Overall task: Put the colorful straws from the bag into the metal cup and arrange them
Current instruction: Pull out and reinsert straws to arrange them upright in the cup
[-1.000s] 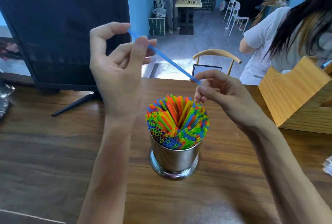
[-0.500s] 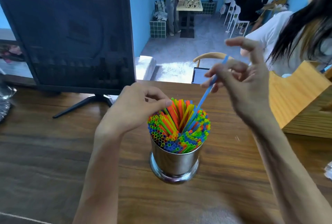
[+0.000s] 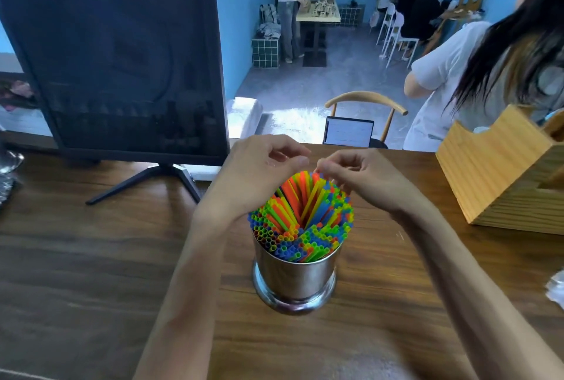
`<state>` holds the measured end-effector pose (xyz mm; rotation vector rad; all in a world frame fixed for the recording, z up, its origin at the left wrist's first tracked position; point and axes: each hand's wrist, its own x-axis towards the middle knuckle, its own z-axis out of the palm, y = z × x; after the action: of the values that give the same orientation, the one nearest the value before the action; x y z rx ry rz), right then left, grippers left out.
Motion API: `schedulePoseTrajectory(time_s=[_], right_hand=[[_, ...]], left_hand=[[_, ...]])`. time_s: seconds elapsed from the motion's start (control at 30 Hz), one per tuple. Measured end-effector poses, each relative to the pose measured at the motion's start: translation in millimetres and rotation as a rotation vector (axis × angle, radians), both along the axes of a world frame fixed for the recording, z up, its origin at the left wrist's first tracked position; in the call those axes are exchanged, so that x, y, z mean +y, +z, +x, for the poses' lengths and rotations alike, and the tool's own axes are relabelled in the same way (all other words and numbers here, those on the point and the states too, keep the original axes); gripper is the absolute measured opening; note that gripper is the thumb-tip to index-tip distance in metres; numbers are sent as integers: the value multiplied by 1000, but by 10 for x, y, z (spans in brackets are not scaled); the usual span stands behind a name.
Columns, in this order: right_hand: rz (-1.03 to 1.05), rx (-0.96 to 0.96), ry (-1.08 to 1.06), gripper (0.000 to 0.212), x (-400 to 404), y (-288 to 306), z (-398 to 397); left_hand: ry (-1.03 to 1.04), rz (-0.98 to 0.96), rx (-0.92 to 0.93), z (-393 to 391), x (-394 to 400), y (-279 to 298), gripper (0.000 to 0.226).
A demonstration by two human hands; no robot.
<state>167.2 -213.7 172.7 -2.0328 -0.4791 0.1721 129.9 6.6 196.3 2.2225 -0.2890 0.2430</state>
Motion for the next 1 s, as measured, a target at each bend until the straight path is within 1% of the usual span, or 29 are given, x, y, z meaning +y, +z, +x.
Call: schedulePoseTrajectory(time_s=[0.17,0.27,0.33,0.4,0.47,0.57,0.6,0.67,0.73,0.83,0.9,1.0], right_hand=[[90,76,16,29,13,-15,18],[122,117,-2,29,31,-3,14],[183,50,-70,24,46,25,-10],[314,-55,-121,18,69,107,-44],[461,-105,-101,12,103,221,-94],[546,-107,-44,6,133,330,-161],[551,-94,-44,5,129,341,-174],[516,-93,-84,14,83,331,-193],[402,-76,-100,25,-9,275,-207],[180,56,19,37,-111,150,-258],[125,104,31,36,-129,77,-292],[210,168,-12,23,-122,25,-292]], left_hand=[[6,69,32,50,-20,-101,10],[3,65,23,49,-34,-105,11],[-3,50,24,52,-55,-105,13],[-27,31,29,50,-91,-102,15],[-59,-13,43,39,-130,-90,17],[-109,-25,14,28,-161,-64,13],[-127,-7,6,25,-157,-59,12],[-137,39,15,16,-134,-58,11],[-119,85,35,10,-103,-72,12],[-115,64,39,-13,-86,-89,16],[-92,-8,-14,-50,-89,-82,18],[-89,-26,-122,-138,-89,-39,10]])
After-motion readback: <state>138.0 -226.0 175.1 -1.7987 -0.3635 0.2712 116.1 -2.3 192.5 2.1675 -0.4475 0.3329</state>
